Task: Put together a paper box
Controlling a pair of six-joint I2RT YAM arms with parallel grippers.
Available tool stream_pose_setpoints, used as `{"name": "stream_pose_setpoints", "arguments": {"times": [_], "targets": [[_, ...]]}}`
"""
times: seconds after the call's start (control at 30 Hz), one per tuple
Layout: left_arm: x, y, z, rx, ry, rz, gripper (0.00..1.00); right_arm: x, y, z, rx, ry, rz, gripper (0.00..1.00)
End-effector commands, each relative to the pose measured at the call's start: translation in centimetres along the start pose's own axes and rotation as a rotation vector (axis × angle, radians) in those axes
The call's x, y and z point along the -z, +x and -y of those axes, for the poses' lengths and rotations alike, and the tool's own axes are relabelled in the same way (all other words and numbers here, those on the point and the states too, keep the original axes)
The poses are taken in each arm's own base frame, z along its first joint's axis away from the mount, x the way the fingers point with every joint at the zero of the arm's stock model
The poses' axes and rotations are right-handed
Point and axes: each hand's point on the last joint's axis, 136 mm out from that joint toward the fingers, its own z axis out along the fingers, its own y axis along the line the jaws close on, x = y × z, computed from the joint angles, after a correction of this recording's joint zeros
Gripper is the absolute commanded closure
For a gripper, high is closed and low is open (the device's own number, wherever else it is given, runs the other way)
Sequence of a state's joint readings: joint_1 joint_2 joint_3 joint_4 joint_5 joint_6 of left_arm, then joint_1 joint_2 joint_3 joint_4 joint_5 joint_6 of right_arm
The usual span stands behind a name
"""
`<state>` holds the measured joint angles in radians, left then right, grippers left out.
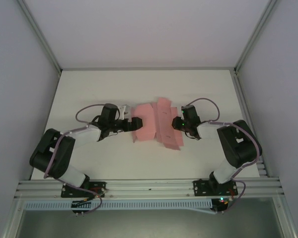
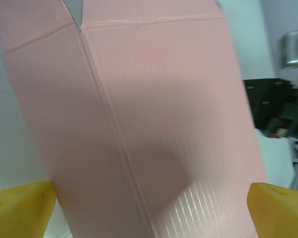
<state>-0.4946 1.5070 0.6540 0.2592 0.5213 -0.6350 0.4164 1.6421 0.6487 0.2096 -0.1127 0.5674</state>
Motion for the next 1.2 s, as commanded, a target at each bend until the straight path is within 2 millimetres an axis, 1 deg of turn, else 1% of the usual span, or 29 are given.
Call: {"name": "stream_pose_setpoints", "arguments": {"times": [0.0, 0.07, 0.17, 0.23, 0.4, 0.5, 0.63, 0.8, 0.9, 1.0, 1.17], "targets": [[1.4, -1.4, 4.0, -0.048, 0.18, 0.081, 0.01, 0.3, 9.5, 6.0, -0.078, 0.188, -0.31, 0.78], [1.2, -1.4, 3.9, -0.045, 0.191, 0.089, 0.01, 0.2, 9.4, 5.7, -0.08, 0.173, -0.304, 0.78], [0.5, -1.4, 3.1, -0.035, 0.164, 0.071, 0.03, 0.4, 9.2, 5.7, -0.077, 0.17, -0.291, 0.78], [0.5, -1.5, 3.2, -0.047, 0.175, 0.084, 0.03, 0.5, 9.1, 5.6, -0.075, 0.167, -0.283, 0.78], [1.8, -2.6, 5.5, -0.109, 0.297, 0.185, 0.02, 0.6, 8.9, 5.2, -0.074, 0.137, -0.262, 0.78], [2.2, -3.0, 7.3, -0.125, 0.412, 0.21, 0.02, 0.7, 8.4, 4.6, -0.068, 0.106, -0.238, 0.78], [1.0, -3.5, 8.2, -0.111, 0.483, 0.185, 0.02, 0.9, 8.0, 4.2, -0.052, 0.085, -0.222, 0.77], [-1.5, -3.6, 8.1, -0.123, 0.456, 0.152, 0.04, 0.9, 7.8, 3.9, -0.05, 0.067, -0.213, 0.77], [-2.1, -3.3, 9.5, -0.162, 0.502, 0.151, 0.04, 0.8, 7.9, 3.9, -0.044, 0.064, -0.213, 0.77], [-3.0, -3.2, 9.9, -0.17, 0.513, 0.136, 0.05, 0.6, 7.9, 3.7, -0.045, 0.046, -0.213, 0.77], [-3.2, -3.7, 11.1, -0.193, 0.549, 0.137, 0.05, 0.5, 7.8, 3.2, -0.039, 0.012, -0.202, 0.77]]}}
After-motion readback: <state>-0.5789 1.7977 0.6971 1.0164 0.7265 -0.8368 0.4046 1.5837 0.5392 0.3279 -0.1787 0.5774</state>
